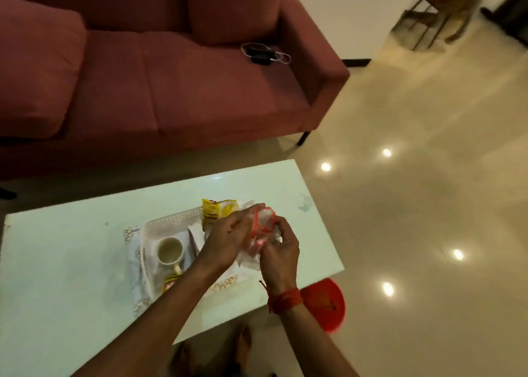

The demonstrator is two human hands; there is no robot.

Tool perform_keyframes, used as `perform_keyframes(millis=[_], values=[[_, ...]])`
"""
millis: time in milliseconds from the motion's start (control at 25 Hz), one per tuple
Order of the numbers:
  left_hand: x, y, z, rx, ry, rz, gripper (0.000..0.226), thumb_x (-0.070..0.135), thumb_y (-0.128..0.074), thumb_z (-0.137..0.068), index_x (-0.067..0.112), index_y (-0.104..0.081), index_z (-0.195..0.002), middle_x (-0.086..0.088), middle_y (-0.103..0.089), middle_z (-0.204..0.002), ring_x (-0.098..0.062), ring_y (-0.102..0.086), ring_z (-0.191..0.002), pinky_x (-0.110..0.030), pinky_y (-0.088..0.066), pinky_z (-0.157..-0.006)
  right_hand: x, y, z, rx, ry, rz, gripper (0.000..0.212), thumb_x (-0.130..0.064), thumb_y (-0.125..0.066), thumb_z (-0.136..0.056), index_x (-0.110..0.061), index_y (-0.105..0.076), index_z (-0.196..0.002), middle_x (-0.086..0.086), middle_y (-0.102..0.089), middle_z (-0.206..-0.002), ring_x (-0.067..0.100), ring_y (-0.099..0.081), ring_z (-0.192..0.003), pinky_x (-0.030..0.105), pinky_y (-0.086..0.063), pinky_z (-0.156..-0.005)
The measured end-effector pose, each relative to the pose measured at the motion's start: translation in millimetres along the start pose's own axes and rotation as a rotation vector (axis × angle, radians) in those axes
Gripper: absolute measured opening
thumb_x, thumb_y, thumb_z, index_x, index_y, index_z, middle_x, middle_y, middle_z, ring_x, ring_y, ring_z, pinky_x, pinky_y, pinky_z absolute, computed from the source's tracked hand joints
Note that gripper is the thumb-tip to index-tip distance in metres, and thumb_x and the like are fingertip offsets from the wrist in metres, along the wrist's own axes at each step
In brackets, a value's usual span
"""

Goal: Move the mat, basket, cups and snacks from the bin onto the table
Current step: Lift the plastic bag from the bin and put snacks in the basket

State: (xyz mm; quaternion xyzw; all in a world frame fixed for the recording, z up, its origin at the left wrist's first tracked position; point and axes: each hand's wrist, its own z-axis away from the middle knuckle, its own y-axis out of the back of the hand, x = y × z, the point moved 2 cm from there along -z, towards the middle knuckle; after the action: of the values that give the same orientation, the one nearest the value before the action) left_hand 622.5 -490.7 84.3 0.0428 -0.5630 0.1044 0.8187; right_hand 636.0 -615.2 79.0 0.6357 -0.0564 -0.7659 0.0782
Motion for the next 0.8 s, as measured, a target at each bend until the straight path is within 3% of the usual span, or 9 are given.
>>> perform_keyframes(millis=[80,200,280,360,520,640,720,800], values=[[-4.8,-52.0,-15.9,-0.097,-0.107,-0.215,0.040,0.019,-0.063,-0.098,0.038,-0.065,-0.134,0.010,-0.068,-0.135,-0.007,-0.063,-0.124,-0.026,-0.054,-0.101,19.6,51.9,2.1,-0.017,0.014,-0.105,0.051,-0.010,-0.056,-0.090,-0.029,-0.055,-0.138,-0.008,-0.061,-0.136,0.016,-0.061,-0.125,0.042,-0.054,-0.103],[-26.0,-133.0,-29.3,-0.137,-0.106,-0.357,0.057,0.026,-0.074,-0.090,0.045,-0.051,-0.138,0.009,-0.073,-0.118,-0.005,-0.069,-0.104,-0.019,-0.057,-0.087,64.7,128.6,12.9,-0.044,0.065,0.044,0.073,-0.010,-0.064,-0.082,-0.032,-0.044,-0.149,-0.010,-0.049,-0.149,0.015,-0.049,-0.139,0.039,-0.047,-0.111],[-50.4,-176.9,-30.3,-0.181,-0.060,-0.409,0.042,0.031,-0.079,-0.085,0.041,-0.062,-0.122,0.010,-0.076,-0.107,-0.004,-0.071,-0.096,-0.011,-0.055,-0.076,91.6,171.3,21.1,0.136,0.124,0.227,0.074,-0.007,-0.077,-0.079,-0.032,-0.052,-0.145,-0.009,-0.056,-0.143,0.011,-0.054,-0.133,0.027,-0.049,-0.107],[-80.8,-225.1,-29.3,-0.290,-0.027,-0.421,0.025,0.035,-0.076,-0.085,0.038,-0.070,-0.109,0.014,-0.077,-0.105,-0.004,-0.072,-0.098,-0.008,-0.053,-0.076,120.4,214.3,27.7,0.335,0.182,0.302,0.061,-0.006,-0.080,-0.079,-0.031,-0.065,-0.132,-0.004,-0.065,-0.131,0.008,-0.062,-0.122,0.025,-0.052,-0.100],[-136.4,-304.3,-25.7,-0.542,0.035,-0.388,0.035,0.030,-0.065,-0.094,0.045,-0.064,-0.125,0.028,-0.064,-0.121,0.000,-0.063,-0.109,-0.006,-0.051,-0.078,184.4,277.7,42.0,0.583,0.144,0.524,0.044,-0.009,-0.081,-0.082,-0.026,-0.071,-0.121,0.000,-0.068,-0.130,0.013,-0.067,-0.114,0.034,-0.060,-0.091],[-176.2,-328.9,-29.1,-0.610,0.054,-0.391,0.036,0.033,-0.060,-0.099,0.051,-0.057,-0.130,0.030,-0.059,-0.129,-0.001,-0.060,-0.120,-0.002,-0.047,-0.077,235.4,289.3,46.8,0.579,0.068,0.617,0.058,-0.006,-0.086,-0.077,-0.028,-0.066,-0.127,-0.001,-0.060,-0.139,0.015,-0.065,-0.114,0.034,-0.063,-0.083],[-207.0,-342.1,-39.6,-0.647,0.038,-0.458,0.040,0.036,-0.055,-0.102,0.055,-0.049,-0.137,0.026,-0.053,-0.143,-0.005,-0.054,-0.133,-0.005,-0.048,-0.089,275.0,294.0,38.1,0.538,-0.005,0.642,0.072,-0.011,-0.088,-0.075,-0.038,-0.057,-0.134,-0.004,-0.052,-0.148,0.017,-0.065,-0.113,0.033,-0.064,-0.078],[-241.7,-352.9,-59.0,-0.696,0.016,-0.623,0.055,0.037,-0.048,-0.105,0.047,-0.026,-0.154,0.013,-0.032,-0.163,-0.014,-0.036,-0.150,-0.026,-0.043,-0.114,328.5,298.0,19.3,0.434,-0.156,0.683,0.080,-0.021,-0.086,-0.078,-0.043,-0.046,-0.144,-0.002,-0.035,-0.161,0.022,-0.063,-0.120,0.036,-0.065,-0.080]])
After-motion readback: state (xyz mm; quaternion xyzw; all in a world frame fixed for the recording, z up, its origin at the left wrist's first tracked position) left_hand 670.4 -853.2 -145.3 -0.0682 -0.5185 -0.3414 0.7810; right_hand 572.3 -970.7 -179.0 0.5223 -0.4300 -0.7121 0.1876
